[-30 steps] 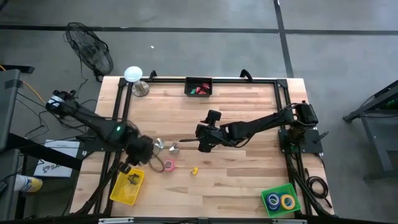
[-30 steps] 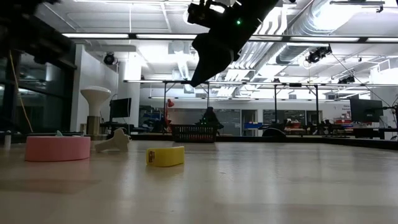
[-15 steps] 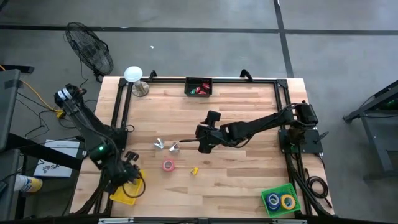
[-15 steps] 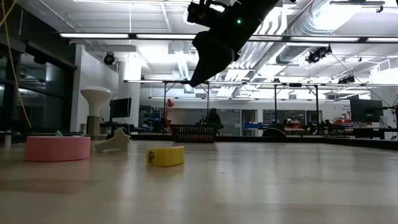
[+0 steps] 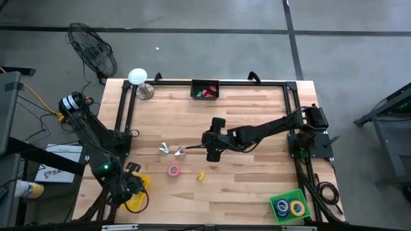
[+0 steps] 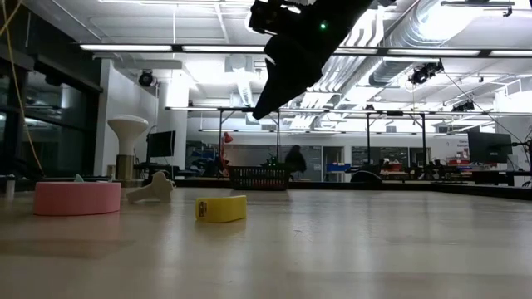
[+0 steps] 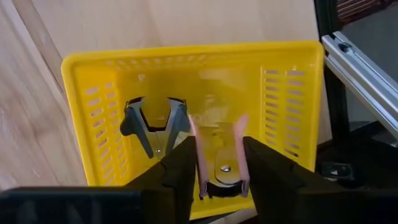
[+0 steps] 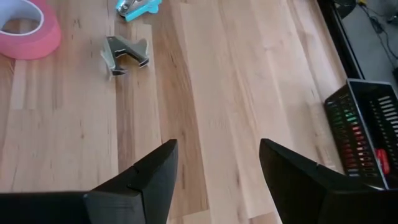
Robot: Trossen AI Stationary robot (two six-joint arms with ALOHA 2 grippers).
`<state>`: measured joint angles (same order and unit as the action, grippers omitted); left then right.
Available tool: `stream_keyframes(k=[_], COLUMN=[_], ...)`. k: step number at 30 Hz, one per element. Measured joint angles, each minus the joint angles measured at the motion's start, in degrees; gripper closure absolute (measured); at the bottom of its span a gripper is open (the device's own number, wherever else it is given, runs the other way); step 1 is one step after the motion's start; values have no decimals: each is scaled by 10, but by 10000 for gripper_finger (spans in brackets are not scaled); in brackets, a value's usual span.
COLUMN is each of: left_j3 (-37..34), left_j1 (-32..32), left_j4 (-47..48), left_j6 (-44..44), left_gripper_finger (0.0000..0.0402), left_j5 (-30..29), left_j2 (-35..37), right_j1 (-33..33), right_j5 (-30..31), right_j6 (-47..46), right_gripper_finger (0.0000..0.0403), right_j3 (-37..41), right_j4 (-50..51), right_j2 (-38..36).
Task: Pick and place Stapler, Stapler remover, tape
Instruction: Put the pink staple remover into the yellow bin, then put the yellow stapler into the black bin
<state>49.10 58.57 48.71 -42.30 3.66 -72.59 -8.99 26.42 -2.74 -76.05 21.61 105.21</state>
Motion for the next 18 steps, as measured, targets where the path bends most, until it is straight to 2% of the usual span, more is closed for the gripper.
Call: stream_keyframes(k=[4, 8, 13, 18], left_j3=[0, 0, 0, 0], left_j1=[0, 0, 0, -1], left_j4=[0, 0, 5, 32], left_j6=[0, 0, 0, 7], left_gripper_finger=[242, 201, 158, 141], left_j5=[0, 1, 1, -4], left_j2=[-3, -3, -3, 0], right_j1=[-2, -6, -12, -22], right_j5=[-14, -60, -132, -196], right_j6=[-2, 19, 72, 166], right_gripper_finger=[189, 189, 190, 191], right_j3=[0, 0, 0, 0], right_j4=[2, 27, 72, 81], right_j2=[0, 0, 0, 0])
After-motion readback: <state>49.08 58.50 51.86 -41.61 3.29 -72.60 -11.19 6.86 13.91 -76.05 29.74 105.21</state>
